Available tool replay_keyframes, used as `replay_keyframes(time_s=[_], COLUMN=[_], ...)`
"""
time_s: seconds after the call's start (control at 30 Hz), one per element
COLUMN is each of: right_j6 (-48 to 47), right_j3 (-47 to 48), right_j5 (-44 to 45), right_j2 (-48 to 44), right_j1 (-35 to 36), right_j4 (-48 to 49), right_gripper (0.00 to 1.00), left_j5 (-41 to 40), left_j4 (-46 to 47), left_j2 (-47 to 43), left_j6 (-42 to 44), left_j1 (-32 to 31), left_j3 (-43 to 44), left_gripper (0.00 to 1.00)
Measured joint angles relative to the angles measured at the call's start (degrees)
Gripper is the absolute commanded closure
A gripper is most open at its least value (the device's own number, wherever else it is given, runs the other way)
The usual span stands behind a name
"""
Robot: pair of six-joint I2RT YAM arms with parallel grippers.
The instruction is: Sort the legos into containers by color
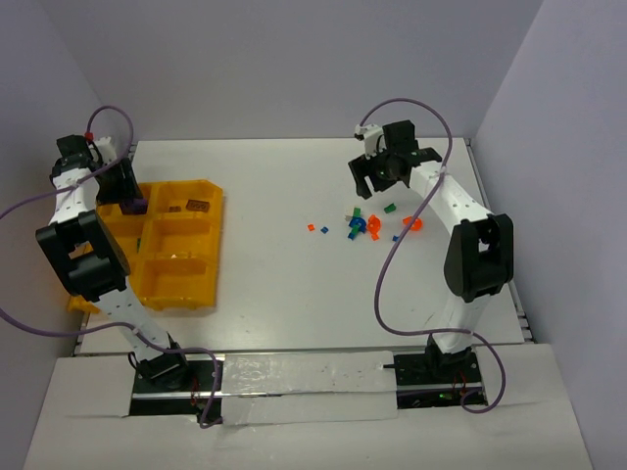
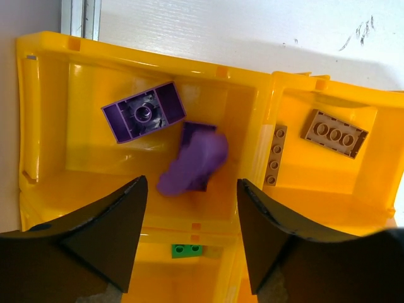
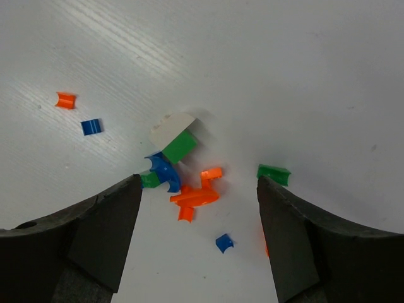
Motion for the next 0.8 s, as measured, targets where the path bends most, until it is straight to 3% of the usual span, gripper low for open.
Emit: replay_keyframes(time_s=[0.23, 0.57, 0.8], right_j6=[3.8, 0.9, -0.3], right_j3=[0.0, 5.3, 11.0], right_j5=[1.1, 0.6, 1.3], right_j2=[3.1, 11.4, 17.6], right_j1=[0.7, 3.1, 3.4], right_j4=[-2.0, -2.7, -4.5], right_gripper=[0.19, 0.19, 0.26], left_j5=[-0.4, 3.0, 6.7], left_j4=[-0.2, -0.7, -0.6], left_j2=[0.0, -2.3, -4.7], left_j6=[0.5, 0.9, 0.4], left_j1=[0.0, 0.0, -0.1], left_j3=[-0.7, -1.5, -1.4], left_gripper=[0.25, 0.16, 0.14])
